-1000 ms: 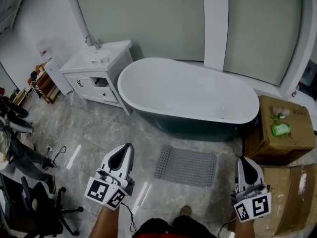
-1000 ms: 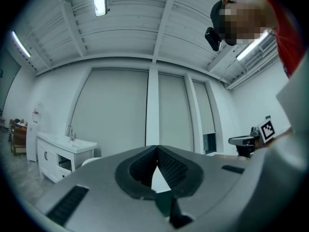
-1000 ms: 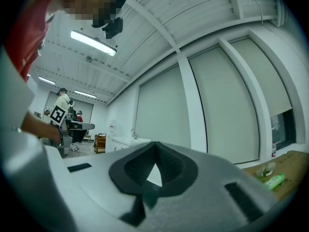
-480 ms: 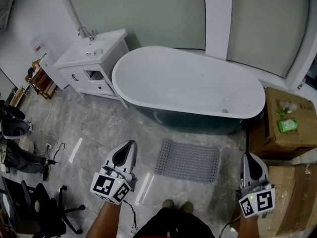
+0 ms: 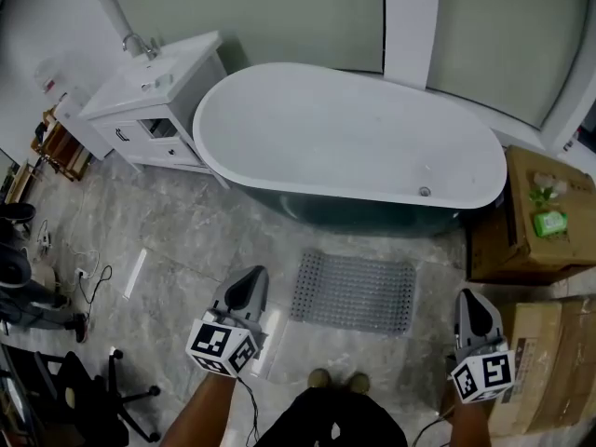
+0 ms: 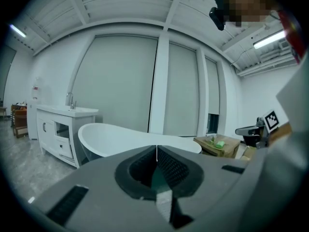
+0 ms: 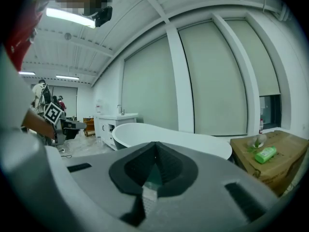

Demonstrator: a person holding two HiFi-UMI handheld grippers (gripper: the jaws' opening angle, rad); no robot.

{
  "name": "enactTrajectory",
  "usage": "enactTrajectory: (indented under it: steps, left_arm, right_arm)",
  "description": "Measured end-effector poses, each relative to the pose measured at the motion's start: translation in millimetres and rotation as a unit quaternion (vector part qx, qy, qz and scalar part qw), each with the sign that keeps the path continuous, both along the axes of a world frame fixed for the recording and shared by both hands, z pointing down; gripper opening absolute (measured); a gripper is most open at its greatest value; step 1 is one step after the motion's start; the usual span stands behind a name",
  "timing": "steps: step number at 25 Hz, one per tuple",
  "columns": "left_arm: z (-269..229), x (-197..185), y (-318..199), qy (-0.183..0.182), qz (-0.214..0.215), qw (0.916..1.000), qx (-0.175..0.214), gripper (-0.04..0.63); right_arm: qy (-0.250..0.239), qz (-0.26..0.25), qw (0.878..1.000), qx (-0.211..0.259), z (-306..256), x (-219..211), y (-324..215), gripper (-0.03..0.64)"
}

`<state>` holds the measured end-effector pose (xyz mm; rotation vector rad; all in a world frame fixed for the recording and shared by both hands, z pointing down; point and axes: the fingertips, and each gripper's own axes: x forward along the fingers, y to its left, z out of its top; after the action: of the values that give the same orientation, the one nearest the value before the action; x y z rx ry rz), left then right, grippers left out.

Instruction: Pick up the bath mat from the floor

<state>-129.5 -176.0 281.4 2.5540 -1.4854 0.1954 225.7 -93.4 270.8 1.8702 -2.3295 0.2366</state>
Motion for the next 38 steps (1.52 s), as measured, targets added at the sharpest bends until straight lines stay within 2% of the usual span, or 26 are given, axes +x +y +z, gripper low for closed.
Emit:
enactTrajectory:
  steps: [8,19,22,27,38]
  left_arm:
    - [98,-16,-24,-0.008,-0.006,0.9983,-0.058,0.012]
    - [253,-20,-51,-0.017,-0.008,0.9891,-0.146,0.020]
    - [302,-23,-57,-0.017,-0.007,0.9844,-0.175,0.088]
    - [383,-31,-64,-0.025,-0.007,0.9763,-0.215,0.144]
    - [552,-38,-78,-0.026,-0.006,0.9593,-0.281,0.215]
  right_arm:
    - [-0.003,0.013,0.998,-0.053,99,0,-19,0.005]
    - [0.004,0.013,0.993,-0.115,242,10,-38,0.069]
    - [0.003,0.016,0.991,-0.134,286,14,-41,0.095]
    - [-0.002,0.022,0.986,-0.167,364,23,-45,0.138]
    - [-0.004,0.042,0.972,-0.230,536,56,-57,0.220]
